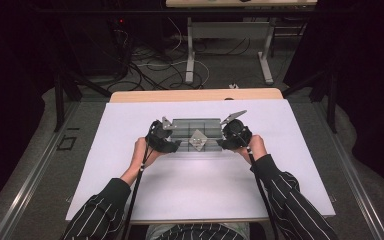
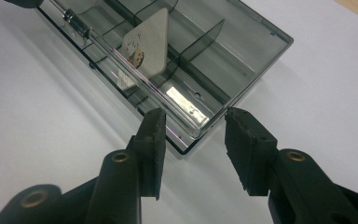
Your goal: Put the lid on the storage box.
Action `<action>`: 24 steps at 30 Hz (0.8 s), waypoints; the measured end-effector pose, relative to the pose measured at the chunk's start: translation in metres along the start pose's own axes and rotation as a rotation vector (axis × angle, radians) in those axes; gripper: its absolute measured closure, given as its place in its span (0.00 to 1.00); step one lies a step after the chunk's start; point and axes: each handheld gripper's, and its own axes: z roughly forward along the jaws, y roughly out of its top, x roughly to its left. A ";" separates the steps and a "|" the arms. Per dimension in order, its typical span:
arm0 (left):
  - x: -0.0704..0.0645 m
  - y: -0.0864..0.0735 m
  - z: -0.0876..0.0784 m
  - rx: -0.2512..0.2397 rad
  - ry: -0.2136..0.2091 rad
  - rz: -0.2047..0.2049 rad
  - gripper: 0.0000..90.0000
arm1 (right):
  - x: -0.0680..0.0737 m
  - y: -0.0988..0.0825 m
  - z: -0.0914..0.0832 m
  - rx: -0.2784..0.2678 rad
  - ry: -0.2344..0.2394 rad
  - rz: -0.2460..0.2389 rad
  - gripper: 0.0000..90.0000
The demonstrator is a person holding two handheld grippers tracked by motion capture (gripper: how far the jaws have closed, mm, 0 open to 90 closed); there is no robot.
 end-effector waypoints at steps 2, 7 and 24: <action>0.000 0.000 0.001 0.004 -0.003 0.000 0.44 | 0.000 -0.001 0.000 0.011 -0.009 0.001 0.65; 0.001 -0.001 0.003 0.031 -0.015 -0.001 0.41 | -0.001 -0.002 0.002 0.027 0.014 -0.005 0.65; 0.000 -0.006 0.012 0.095 -0.039 0.004 0.31 | 0.002 -0.008 0.014 0.054 0.029 0.009 0.57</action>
